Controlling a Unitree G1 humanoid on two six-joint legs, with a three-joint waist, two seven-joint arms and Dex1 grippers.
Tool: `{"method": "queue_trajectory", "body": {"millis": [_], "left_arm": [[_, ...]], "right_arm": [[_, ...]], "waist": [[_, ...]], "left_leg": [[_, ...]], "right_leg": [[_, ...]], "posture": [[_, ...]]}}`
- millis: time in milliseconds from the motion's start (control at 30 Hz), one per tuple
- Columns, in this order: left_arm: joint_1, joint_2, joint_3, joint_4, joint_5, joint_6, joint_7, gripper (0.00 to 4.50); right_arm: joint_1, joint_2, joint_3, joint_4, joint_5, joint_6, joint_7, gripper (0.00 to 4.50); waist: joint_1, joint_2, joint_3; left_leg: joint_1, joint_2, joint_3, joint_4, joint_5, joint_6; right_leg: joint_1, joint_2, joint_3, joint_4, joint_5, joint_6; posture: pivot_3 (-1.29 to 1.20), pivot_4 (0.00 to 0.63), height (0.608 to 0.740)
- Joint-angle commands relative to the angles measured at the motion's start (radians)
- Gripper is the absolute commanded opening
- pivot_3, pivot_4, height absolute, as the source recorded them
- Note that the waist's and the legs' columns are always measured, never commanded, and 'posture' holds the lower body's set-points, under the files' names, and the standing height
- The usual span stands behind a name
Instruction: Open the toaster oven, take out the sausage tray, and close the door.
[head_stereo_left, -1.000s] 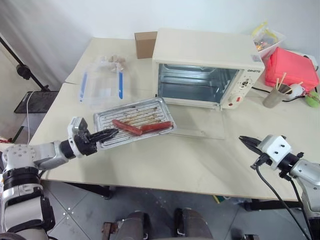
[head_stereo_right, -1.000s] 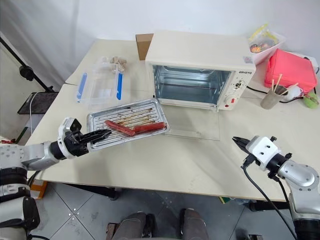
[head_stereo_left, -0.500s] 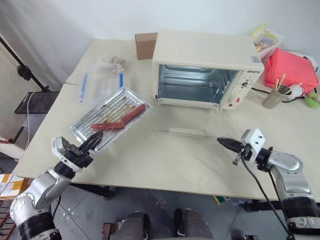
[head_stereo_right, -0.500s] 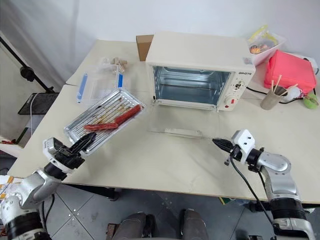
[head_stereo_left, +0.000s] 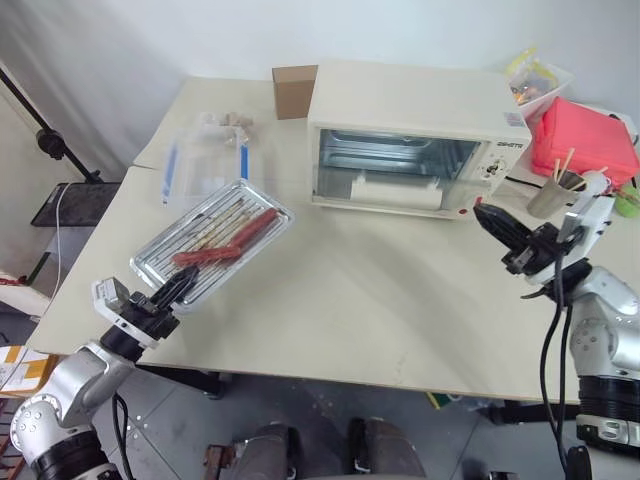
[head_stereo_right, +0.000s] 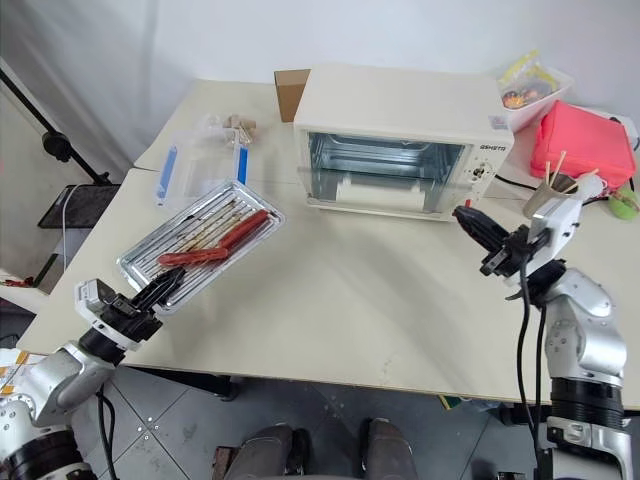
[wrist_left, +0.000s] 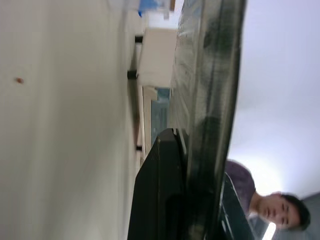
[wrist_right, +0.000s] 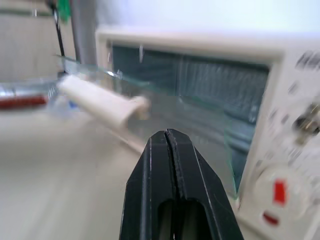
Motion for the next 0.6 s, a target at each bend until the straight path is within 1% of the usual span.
{"method": "queue_trajectory", "body": {"millis": [33,100,200,300,333,433,467,600], "left_arm": [[-0.047,0.098,-0.090,0.055,-0.025,0.071,-0.053,0.00],[-0.111,0.162,-0.193,0.121,-0.025,0.116,-0.074,0.00],[-0.218,0.200,-0.329,0.207,-0.025,0.166,-0.115,0.00],[-0.295,0.203,-0.431,0.264,-0.025,0.180,-0.137,0.00],[-0.319,0.203,-0.466,0.280,-0.021,0.186,-0.145,0.00],[-0.386,0.195,-0.547,0.324,0.032,0.219,-0.189,0.00],[-0.411,0.186,-0.576,0.331,0.083,0.235,-0.214,0.00],[-0.483,0.145,-0.654,0.356,0.290,0.249,-0.330,0.00]], "right_arm": [[0.074,-0.059,-0.041,-0.123,0.054,0.086,0.026,0.39],[0.174,-0.091,-0.052,-0.205,0.037,0.080,0.063,0.96],[0.328,-0.124,-0.077,-0.317,0.039,0.080,0.115,1.94],[0.440,-0.129,-0.118,-0.382,0.027,0.051,0.139,2.90],[0.476,-0.127,-0.133,-0.399,0.022,0.043,0.144,3.31],[0.566,-0.121,-0.170,-0.435,0.008,0.020,0.155,4.38],[0.601,-0.117,-0.186,-0.445,0.003,0.010,0.161,4.47],[0.704,-0.096,-0.231,-0.479,-0.008,-0.023,0.164,4.47]], "waist": [[0.005,0.000,0.000],[0.020,0.000,0.000],[0.029,0.000,0.000],[0.025,0.000,0.000],[0.023,0.000,0.000],[0.024,0.000,0.000],[0.025,0.000,0.000],[0.028,0.000,0.000]], "left_leg": [[0.000,0.000,0.000,-0.001,0.000,0.000],[0.000,0.000,-0.001,-0.004,0.000,0.000],[0.000,-0.002,0.000,-0.007,0.000,0.000],[0.000,-0.003,0.001,-0.008,0.000,0.001],[0.000,-0.003,0.002,-0.008,0.000,0.001],[0.001,-0.003,0.002,-0.008,0.001,0.000],[0.001,-0.003,0.003,-0.008,0.001,0.000],[0.002,-0.003,0.004,-0.009,0.002,0.000]], "right_leg": [[0.000,0.000,0.000,0.000,0.000,0.000],[0.000,0.000,0.000,-0.001,0.000,0.000],[0.000,-0.001,0.000,-0.002,0.000,0.000],[0.000,-0.001,0.001,-0.002,0.000,0.001],[0.000,-0.001,0.001,-0.002,0.001,0.001],[0.000,0.000,0.001,-0.002,0.001,0.001],[0.000,0.001,0.001,-0.003,0.001,0.001],[0.000,0.001,0.001,-0.004,0.001,0.001]], "posture": [[0.00,0.150,0.740],[0.00,0.150,0.740],[0.00,0.150,0.740],[0.00,0.150,0.740],[0.00,0.150,0.740],[0.00,0.150,0.740],[0.00,0.150,0.740],[0.00,0.150,0.740]]}}
